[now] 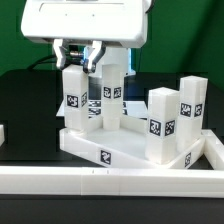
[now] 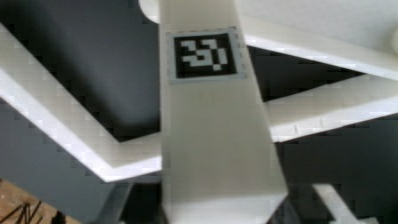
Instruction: Assemble desk
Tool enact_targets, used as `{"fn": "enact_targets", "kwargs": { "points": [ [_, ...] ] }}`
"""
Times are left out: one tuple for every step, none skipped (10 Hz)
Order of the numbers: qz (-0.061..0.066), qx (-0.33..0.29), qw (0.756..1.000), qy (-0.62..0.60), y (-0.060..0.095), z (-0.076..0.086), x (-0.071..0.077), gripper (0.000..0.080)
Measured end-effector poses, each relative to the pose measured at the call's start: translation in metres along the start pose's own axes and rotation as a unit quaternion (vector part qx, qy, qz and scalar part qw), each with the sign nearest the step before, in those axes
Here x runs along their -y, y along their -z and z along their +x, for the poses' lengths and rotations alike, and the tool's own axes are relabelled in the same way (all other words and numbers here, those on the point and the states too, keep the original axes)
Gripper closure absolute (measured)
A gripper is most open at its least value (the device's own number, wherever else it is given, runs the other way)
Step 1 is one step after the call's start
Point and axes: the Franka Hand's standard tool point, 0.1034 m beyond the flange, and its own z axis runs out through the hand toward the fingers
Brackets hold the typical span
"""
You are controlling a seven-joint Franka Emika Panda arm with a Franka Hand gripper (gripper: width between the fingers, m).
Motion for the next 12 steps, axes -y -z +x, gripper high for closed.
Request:
{"fn": "enact_targets", "kwargs": {
  "points": [
    [-0.001, -0.006, 1.000, 0.002, 0.000, 0.000, 0.000, 0.0506],
    [-0.001, -0.005, 1.000, 0.002, 0.000, 0.000, 0.000, 0.0497],
    [-0.001, -0.005, 1.000, 0.002, 0.000, 0.000, 0.000, 0.0497],
    [-0.001, -0.005, 1.000, 0.002, 0.000, 0.000, 0.000, 0.0315],
    [-0.001, -0.005, 1.000, 0.002, 0.000, 0.000, 0.000, 0.0187],
    [-0.001, -0.005, 1.000, 0.003, 0.000, 0.000, 0.000, 0.0187],
    [-0.002, -0.006, 1.000, 0.003, 0.000, 0.001, -0.002, 0.0157],
    [-0.001, -0.008, 1.000, 0.006, 0.002, 0.004, -0.004, 0.0152],
    [0.000, -0.010, 1.000, 0.006, 0.005, 0.006, -0.006, 0.0152],
    [0.003, -0.012, 1.000, 0.009, 0.008, 0.011, -0.007, 0.0151],
    [0.007, -0.009, 1.000, 0.012, 0.013, 0.015, -0.007, 0.0151],
    [0.011, -0.009, 1.000, 0.013, 0.018, 0.019, -0.008, 0.0151]
  ]
}}
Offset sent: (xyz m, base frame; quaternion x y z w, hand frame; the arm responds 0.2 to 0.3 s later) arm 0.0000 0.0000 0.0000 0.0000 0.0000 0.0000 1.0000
